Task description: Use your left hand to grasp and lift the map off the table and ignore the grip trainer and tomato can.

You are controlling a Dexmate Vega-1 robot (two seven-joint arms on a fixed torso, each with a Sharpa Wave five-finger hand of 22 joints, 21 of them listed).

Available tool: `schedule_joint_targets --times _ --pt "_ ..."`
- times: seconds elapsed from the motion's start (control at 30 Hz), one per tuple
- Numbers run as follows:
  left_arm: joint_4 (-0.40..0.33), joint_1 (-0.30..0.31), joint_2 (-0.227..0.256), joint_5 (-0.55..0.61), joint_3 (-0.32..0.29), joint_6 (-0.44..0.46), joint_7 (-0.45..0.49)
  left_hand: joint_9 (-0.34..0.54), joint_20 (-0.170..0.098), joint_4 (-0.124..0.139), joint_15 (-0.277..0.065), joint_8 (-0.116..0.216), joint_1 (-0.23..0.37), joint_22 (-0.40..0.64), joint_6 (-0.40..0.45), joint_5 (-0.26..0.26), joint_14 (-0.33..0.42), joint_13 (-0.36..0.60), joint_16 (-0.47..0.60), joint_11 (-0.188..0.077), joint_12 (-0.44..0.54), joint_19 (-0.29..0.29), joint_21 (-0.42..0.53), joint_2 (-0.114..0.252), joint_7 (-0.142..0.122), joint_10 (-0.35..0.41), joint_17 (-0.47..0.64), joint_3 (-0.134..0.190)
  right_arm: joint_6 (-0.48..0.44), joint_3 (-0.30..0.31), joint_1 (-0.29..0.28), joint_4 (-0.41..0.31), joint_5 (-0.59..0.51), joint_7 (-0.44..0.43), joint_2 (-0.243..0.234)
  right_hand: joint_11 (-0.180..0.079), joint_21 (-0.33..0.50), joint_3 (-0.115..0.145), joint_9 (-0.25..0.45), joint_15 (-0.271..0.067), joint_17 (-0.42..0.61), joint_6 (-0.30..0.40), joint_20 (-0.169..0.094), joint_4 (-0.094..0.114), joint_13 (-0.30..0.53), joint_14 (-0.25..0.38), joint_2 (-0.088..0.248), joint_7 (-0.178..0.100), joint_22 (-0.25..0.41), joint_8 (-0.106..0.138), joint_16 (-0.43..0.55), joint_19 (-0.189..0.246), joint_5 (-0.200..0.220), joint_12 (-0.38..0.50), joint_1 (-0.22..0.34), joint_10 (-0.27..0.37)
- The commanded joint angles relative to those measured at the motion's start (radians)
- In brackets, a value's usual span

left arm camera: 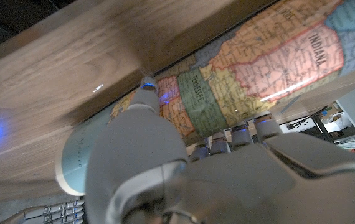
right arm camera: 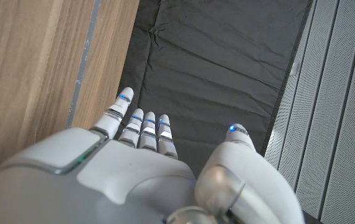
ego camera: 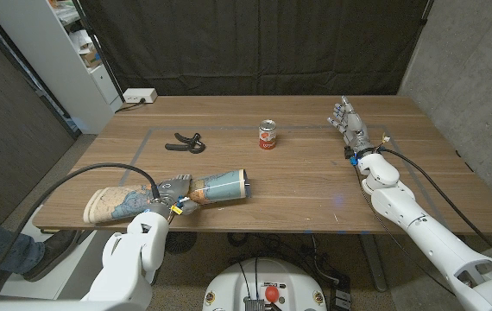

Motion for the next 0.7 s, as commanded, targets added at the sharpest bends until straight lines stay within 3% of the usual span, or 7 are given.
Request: schedule_joint_targets --times 0.03,0.27,0.37,0.7 --pt "-0.016 -0.035 0.067 -0.087 0.039 0.07 0.042 0.004 -0.014 0.001 -0.002 0.008 0.016 0.01 0.017 0.001 0.017 0.005 0.008 0.003 0.007 0.056 0.011 -0.002 0.033 0.016 0.002 0.009 0.007 0.004 0.002 0.01 0.007 0.003 0.003 -0.004 -0.002 -0.003 0.005 0.002 0.0 0.004 0.005 0.003 0.006 0.011 0.008 -0.004 0.001 -0.003 0.003 0.005 0.005 0.004 -0.001 0.01" --pt "-0.026 -0.049 0.1 -0.142 0.053 0.098 0.093 0.005 -0.014 0.0 -0.016 0.024 0.034 0.008 0.076 0.002 0.052 0.008 0.011 -0.009 0.02 0.101 0.023 -0.003 0.021 0.062 0.001 0.01 0.008 0.005 0.005 0.006 0.006 0.002 0.003 -0.004 -0.003 -0.003 0.005 0.001 0.001 0.003 0.006 0.003 0.006 0.012 0.008 -0.003 0.001 -0.003 0.003 0.006 0.005 0.004 -0.002 0.009" --pt "-0.034 -0.057 0.12 -0.166 0.059 0.111 0.1 0.005 -0.014 0.002 -0.03 0.037 0.044 0.005 0.125 0.002 0.07 0.009 0.011 -0.031 0.037 0.125 0.028 0.0 0.006 0.118 0.001 0.011 0.01 0.006 0.006 0.005 0.006 0.002 0.003 -0.004 -0.004 -0.003 0.005 0.001 0.001 0.003 0.006 0.003 0.006 0.013 0.009 -0.003 0.001 -0.003 0.003 0.006 0.005 0.004 -0.002 0.009" --pt "-0.075 -0.099 0.2 -0.191 0.105 0.192 0.085 0.004 -0.014 0.006 -0.036 0.041 0.045 0.002 0.147 0.002 0.073 0.009 0.008 -0.041 0.039 0.134 0.027 0.002 -0.008 0.136 0.001 0.008 0.019 0.012 -0.004 -0.006 0.011 0.0 0.004 -0.003 -0.005 -0.004 0.005 0.0 0.001 0.002 0.007 0.003 0.006 0.012 0.009 -0.002 0.001 -0.004 0.003 0.006 0.005 0.003 -0.002 0.008"
